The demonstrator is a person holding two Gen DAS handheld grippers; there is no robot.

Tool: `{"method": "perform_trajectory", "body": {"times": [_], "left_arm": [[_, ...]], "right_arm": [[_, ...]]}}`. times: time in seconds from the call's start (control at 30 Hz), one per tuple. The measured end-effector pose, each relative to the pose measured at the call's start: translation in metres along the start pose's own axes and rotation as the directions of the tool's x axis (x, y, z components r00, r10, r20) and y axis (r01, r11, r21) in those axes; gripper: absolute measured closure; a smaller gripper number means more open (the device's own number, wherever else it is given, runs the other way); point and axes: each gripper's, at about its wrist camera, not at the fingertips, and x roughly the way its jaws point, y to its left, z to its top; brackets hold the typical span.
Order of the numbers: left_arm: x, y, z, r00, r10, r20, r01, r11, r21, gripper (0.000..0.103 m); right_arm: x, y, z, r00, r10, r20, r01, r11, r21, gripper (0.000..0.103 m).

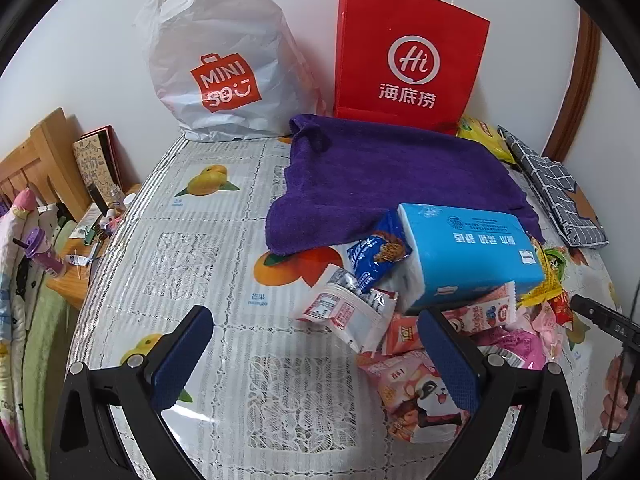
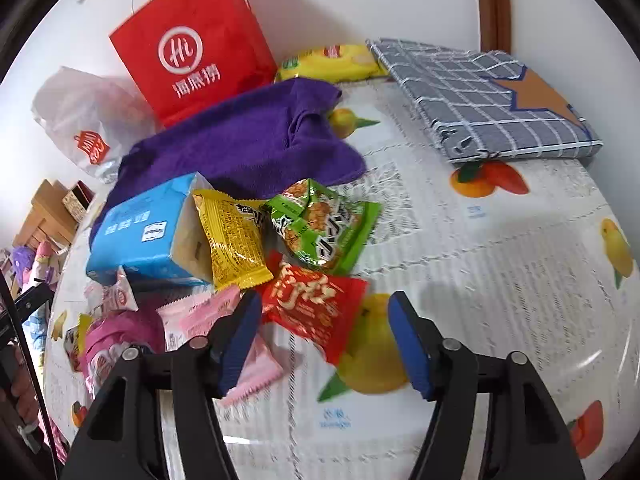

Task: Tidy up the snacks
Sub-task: 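Grasp the red candy packet with the right gripper while the left gripper reaches a white wrapper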

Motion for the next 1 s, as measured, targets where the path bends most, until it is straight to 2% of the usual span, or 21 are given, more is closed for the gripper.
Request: {"method": "perform_trajectory", "body": {"times": [0.13,0.23,0.37,0.5,0.77,1.0], "left_arm": [[0.005,0.003,0.002,1.0,0.005,-0.008,-0.005,1.0,-0.008,0.0],[0.009,0.007,0.004,1.0,0.004,-0.011,-0.004,1.0,-0.014,0.0],[0.013,0.011,0.003,1.0,-0.012,-0.02,0.011,1.0,-0.025,0.0],[0.016,0.013,0.0,0.999,-0.024,-0.029,0.023,0.999,-0.022,0.0],[0.032,0.016,-0.002,0.997,-0.012,-0.07,0.011,1.0,-0.006,0.002],[0.053,0.009,0.002,0.994,-0.031,-0.106,0.033,0.999,0.017,0.002]], "right_arm": [[0.024,0.005,0.002,0.999,-0.012,-0.038,0.013,0.999,0.036,0.037],[0.03,0.016,-0.001,0.998,-0.065,-0.011,0.065,0.998,-0.018,0.038],[0.031,0.022,-0.004,0.993,-0.115,0.006,0.115,0.991,-0.075,0.064],[0.026,0.017,-0.005,0.995,-0.095,0.014,0.095,0.993,-0.068,0.07],[0.01,0.013,-0.013,0.994,-0.083,0.066,0.088,0.993,-0.078,0.071],[-0.003,0.015,-0.015,0.992,-0.07,0.102,0.079,0.993,-0.089,0.071]]}}
